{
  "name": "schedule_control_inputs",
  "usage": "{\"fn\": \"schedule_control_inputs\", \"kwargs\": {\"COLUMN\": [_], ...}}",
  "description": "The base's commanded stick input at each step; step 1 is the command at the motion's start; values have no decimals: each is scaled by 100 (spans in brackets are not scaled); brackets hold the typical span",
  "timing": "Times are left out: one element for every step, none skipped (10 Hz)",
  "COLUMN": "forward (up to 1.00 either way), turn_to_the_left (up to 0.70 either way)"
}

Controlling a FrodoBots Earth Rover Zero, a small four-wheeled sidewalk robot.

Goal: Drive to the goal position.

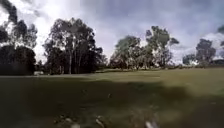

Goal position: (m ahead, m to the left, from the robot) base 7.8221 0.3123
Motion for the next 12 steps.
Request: {"fn": "schedule_control_inputs", "kwargs": {"forward": [70, 70, 70, 70, 70, 70, 70, 70, 70, 70, 70, 70], "turn_to_the_left": [0, 0, 0, 0, 0, 0, 0, 0, 0, 0, 0, 0]}}
